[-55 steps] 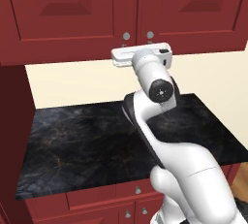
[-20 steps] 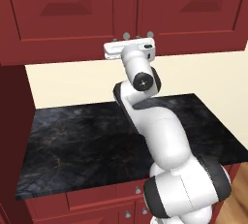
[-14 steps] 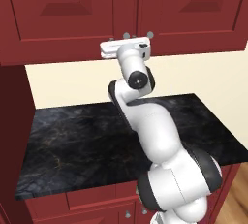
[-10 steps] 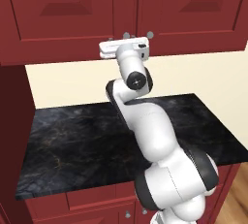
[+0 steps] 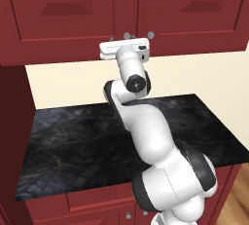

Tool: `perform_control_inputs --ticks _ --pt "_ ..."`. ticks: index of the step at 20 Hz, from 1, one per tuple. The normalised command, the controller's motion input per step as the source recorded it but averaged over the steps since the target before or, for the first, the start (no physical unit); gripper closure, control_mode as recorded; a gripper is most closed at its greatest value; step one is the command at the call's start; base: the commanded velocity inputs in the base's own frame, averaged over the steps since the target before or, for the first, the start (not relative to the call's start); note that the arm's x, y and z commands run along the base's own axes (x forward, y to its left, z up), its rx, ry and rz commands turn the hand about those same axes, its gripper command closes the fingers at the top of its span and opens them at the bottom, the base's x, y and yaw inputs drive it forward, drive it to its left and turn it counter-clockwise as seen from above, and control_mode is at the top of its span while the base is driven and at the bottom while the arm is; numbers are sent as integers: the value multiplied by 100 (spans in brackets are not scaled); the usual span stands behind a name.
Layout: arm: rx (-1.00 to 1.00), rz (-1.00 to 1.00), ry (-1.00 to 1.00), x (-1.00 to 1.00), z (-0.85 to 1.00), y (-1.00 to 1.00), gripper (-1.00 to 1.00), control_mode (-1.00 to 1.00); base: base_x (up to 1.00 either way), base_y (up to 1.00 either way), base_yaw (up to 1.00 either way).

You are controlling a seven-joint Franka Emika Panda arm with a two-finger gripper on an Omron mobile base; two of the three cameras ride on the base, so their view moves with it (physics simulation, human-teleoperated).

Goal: Move the bowls from the cabinet to the plates on the dining table.

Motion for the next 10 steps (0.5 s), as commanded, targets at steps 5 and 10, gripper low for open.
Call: perform_control_inputs --ticks 5,10 --pt "0 0 0 0 0 0 100 -100 0 0 0" --pt "0 0 0 0 0 0 100 -100 0 0 0"
